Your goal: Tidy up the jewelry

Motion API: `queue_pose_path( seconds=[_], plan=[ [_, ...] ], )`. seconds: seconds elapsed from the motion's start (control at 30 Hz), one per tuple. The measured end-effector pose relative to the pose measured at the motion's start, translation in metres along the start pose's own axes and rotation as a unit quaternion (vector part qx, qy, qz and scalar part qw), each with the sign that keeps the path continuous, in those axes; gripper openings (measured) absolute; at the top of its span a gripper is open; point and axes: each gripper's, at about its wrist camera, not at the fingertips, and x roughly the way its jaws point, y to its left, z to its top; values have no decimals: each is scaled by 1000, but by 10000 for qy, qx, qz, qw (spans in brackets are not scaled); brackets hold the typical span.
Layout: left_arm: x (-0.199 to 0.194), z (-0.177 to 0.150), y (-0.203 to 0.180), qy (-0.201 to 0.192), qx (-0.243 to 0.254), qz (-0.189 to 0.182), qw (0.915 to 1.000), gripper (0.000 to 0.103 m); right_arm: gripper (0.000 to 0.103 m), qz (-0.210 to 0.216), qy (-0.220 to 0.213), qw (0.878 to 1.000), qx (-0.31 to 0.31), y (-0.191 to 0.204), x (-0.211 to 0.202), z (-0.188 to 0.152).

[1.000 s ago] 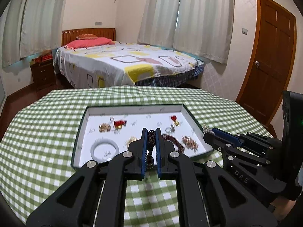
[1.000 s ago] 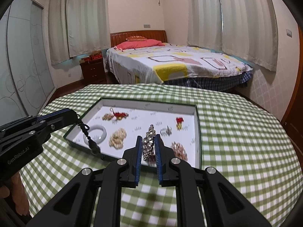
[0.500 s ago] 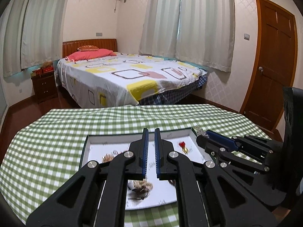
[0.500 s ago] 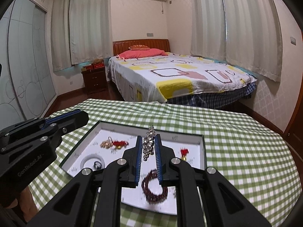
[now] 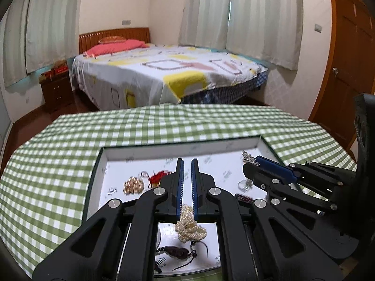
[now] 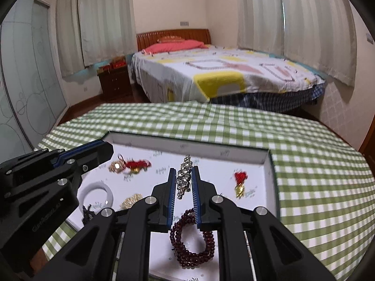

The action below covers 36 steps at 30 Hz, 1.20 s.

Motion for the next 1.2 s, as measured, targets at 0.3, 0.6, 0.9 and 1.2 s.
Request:
queue_pose_path(
  seconds=[0.3,0.6,0.9,1.2],
  plan=[
    [27,-13,11,322,-104,136,9993,7,14,-29,402,9992,45,-2,32,-8],
    [43,-22,19,565,-186,194,9980,7,20,-87,643,9978,153,-8,49,-14],
    [50,-26,22,627,-224,242,9975,11,46,-148,567,9981,214,-8,45,-16],
    [35,-25,20,462,-194,399,9979,48,61,-273,379,9986,233,-11,27,-14]
  ],
)
